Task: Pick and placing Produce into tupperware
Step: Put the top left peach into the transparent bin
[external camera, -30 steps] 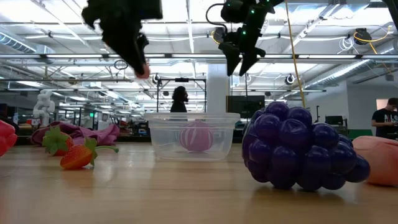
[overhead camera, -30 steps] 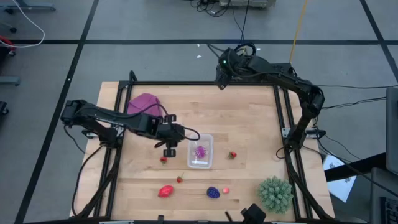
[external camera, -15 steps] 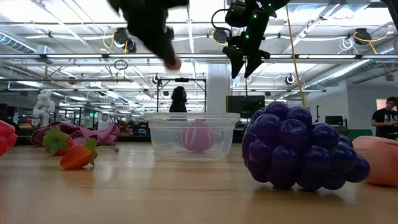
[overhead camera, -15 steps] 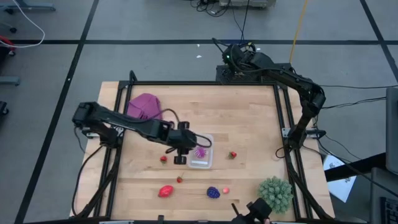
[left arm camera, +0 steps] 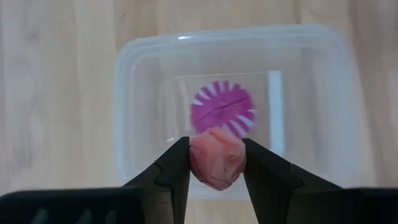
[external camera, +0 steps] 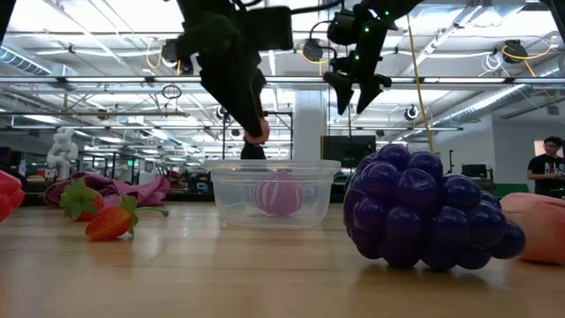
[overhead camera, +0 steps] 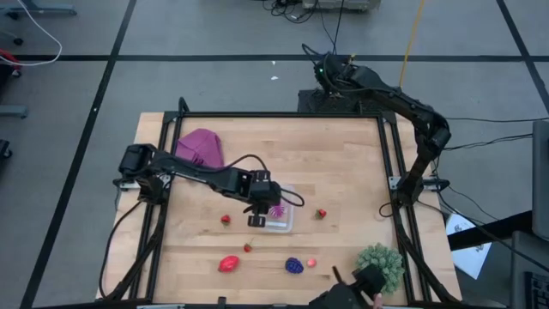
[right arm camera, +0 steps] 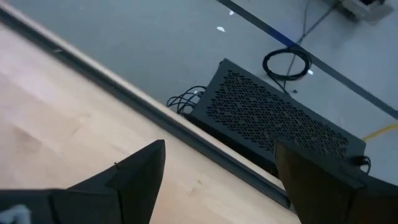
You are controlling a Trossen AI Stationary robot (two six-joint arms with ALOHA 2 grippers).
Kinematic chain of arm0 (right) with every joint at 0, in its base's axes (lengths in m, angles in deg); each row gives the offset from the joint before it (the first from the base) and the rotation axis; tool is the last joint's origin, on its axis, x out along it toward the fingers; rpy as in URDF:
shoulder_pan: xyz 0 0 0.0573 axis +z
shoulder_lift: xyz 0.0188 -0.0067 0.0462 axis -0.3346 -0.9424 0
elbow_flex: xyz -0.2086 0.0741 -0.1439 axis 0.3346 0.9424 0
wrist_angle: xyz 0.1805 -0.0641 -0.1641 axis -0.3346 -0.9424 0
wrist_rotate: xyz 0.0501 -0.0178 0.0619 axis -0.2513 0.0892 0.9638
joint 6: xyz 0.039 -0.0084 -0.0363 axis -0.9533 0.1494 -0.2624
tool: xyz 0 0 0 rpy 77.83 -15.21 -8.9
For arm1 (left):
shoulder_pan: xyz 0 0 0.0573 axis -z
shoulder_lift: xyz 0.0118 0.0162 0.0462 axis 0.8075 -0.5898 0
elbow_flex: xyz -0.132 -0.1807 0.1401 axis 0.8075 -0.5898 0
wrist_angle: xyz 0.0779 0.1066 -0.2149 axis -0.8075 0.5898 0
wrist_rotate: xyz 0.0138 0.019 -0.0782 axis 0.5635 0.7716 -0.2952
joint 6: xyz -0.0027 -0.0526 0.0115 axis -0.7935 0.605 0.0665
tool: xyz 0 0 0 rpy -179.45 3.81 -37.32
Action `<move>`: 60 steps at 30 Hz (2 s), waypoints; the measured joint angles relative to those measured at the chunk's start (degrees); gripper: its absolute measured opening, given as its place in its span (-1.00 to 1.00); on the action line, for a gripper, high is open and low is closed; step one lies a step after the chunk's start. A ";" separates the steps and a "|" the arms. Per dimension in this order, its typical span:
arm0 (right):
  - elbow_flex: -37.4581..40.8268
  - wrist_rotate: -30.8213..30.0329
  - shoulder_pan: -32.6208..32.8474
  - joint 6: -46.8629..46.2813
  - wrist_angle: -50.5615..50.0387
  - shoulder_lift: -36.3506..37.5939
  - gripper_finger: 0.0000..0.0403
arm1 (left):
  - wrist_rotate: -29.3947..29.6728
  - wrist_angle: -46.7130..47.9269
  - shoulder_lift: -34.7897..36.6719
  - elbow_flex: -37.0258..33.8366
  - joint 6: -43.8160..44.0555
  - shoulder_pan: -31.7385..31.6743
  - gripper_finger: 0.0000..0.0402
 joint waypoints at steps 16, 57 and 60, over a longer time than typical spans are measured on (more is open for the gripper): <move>0.00 0.07 -2.73 -0.70 -0.52 0.00 0.45 | -3.39 -2.05 -3.51 -0.07 -1.54 -5.63 -0.36; 0.00 0.32 -2.67 0.27 0.53 0.00 0.45 | -4.49 -2.84 -8.01 -0.13 -0.55 -5.90 -0.36; 0.00 0.33 -2.67 0.27 0.54 0.00 0.45 | -4.22 -2.45 -8.54 -0.16 -0.49 -5.90 -0.36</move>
